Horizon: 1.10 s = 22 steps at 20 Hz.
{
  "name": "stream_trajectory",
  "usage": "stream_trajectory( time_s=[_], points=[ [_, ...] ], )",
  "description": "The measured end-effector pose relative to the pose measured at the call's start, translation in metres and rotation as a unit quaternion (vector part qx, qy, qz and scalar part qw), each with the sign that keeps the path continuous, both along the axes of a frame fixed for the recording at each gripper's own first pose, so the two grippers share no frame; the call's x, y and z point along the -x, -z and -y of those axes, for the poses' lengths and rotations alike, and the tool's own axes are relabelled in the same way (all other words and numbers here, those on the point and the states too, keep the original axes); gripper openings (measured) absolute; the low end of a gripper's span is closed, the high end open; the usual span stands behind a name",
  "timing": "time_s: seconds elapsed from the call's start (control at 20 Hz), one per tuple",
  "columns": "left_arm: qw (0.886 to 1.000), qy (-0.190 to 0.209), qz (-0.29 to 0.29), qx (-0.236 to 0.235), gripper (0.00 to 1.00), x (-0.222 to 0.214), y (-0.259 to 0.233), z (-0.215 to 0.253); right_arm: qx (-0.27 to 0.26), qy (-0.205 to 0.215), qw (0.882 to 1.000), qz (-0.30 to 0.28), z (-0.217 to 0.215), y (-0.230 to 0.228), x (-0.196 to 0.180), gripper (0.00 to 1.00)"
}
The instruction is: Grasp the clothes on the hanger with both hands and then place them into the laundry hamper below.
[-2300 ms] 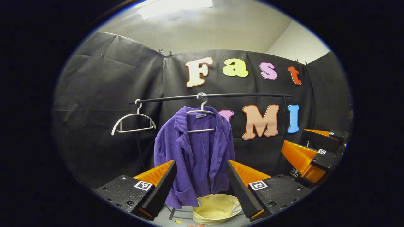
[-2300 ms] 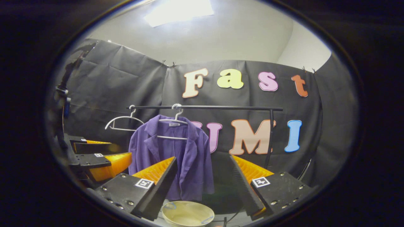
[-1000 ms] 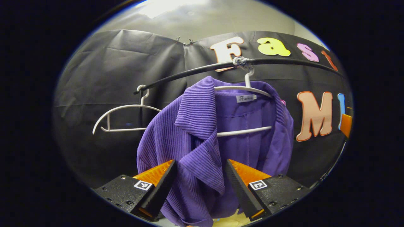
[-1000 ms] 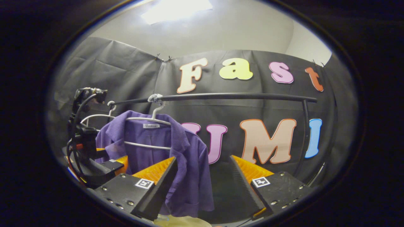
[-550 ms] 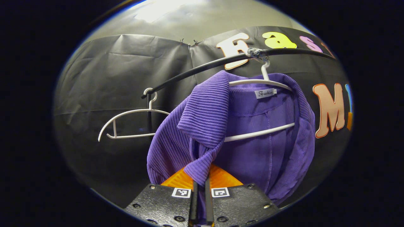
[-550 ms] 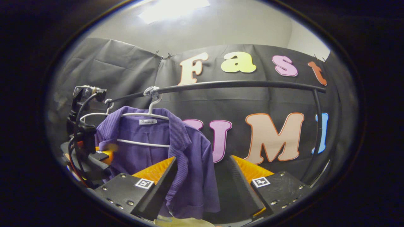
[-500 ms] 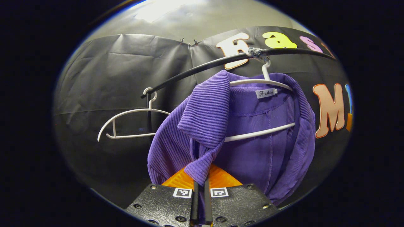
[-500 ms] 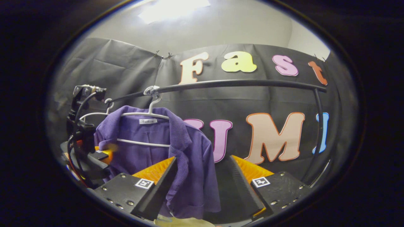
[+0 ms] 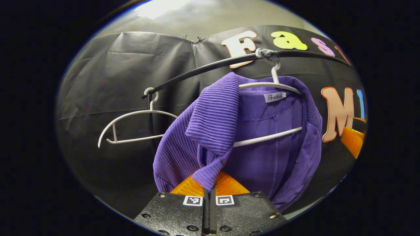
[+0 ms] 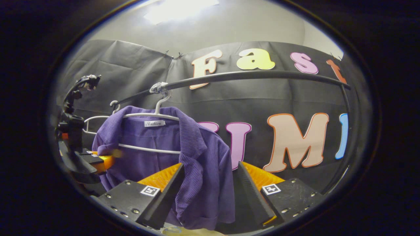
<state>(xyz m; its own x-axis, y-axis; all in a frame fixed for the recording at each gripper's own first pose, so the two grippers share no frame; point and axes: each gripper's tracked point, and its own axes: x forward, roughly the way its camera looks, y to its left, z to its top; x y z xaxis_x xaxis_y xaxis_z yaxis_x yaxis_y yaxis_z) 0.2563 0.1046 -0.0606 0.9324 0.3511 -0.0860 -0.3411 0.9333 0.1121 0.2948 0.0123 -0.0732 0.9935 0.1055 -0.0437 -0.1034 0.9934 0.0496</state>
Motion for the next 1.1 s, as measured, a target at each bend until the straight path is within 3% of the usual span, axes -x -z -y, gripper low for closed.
stream_trajectory(
  time_s=[0.25,0.65,1.1],
  points=[
    [1.0,0.005,-0.004,-0.016,0.01,0.004,-0.004,0.002,0.006,-0.012,1.0,-0.006,-0.01,0.013,-0.018,0.97],
    [1.0,0.006,-0.01,0.0,0.0,0.01,-0.009,0.0,-0.013,-0.06,0.998,-0.024,-0.055,0.039,-0.048,0.98],
    [1.0,0.021,-0.019,0.004,0.01,0.019,-0.014,0.0,-0.002,-0.056,0.996,-0.069,-0.071,0.078,-0.081,0.97]
  ],
)
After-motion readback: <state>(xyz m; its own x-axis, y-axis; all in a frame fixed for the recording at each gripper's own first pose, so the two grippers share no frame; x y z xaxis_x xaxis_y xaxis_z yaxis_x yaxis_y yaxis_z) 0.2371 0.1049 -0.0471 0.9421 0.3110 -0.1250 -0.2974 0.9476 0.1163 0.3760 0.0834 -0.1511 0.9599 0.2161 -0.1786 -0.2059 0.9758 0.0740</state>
